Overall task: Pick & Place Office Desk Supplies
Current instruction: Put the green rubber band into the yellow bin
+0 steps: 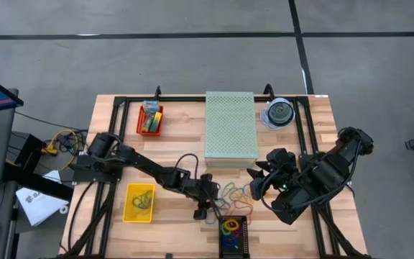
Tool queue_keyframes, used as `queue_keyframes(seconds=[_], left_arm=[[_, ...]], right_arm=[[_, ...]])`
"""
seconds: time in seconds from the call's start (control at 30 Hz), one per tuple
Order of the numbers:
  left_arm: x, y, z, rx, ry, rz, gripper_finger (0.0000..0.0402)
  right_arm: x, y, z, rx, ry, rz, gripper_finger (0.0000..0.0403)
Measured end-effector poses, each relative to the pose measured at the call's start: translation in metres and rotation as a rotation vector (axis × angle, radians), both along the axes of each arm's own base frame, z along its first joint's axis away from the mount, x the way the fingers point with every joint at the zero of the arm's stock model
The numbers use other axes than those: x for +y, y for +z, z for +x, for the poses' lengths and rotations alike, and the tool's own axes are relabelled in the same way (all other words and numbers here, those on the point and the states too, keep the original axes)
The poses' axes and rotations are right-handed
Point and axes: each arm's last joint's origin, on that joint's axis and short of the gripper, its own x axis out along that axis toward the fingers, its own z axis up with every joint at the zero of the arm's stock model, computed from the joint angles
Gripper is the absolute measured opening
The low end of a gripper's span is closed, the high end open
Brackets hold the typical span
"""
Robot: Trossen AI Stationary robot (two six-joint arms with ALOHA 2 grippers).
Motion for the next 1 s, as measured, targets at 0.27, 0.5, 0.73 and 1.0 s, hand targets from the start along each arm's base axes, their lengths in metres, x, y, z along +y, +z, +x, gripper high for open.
queue_keyframes(seconds=[0.27, 0.5, 0.73, 1.0], left_arm=[[0.004, -0.012, -0.007, 0.012, 0.079, 0.087, 0.0120], [0.008, -0.025, -0.017, 0.048, 0.111, 0.068, 0.0120], [0.006, -0.028, -0.019, 0.036, 0.110, 0.047, 0.0121], [0.006, -0.028, -0.019, 0.035, 0.109, 0.049, 0.0110]], right_arm=[[0.000, 0.000, 0.000, -0.001, 0.000, 0.000, 0.0191], [0.000, 0.000, 0.000, 0.000, 0.001, 0.000, 0.0191], [0.000, 0.000, 0.000, 0.002, 0.001, -0.002, 0.0191], [0.000, 0.000, 0.000, 0.003, 0.002, -0.004, 0.0191]])
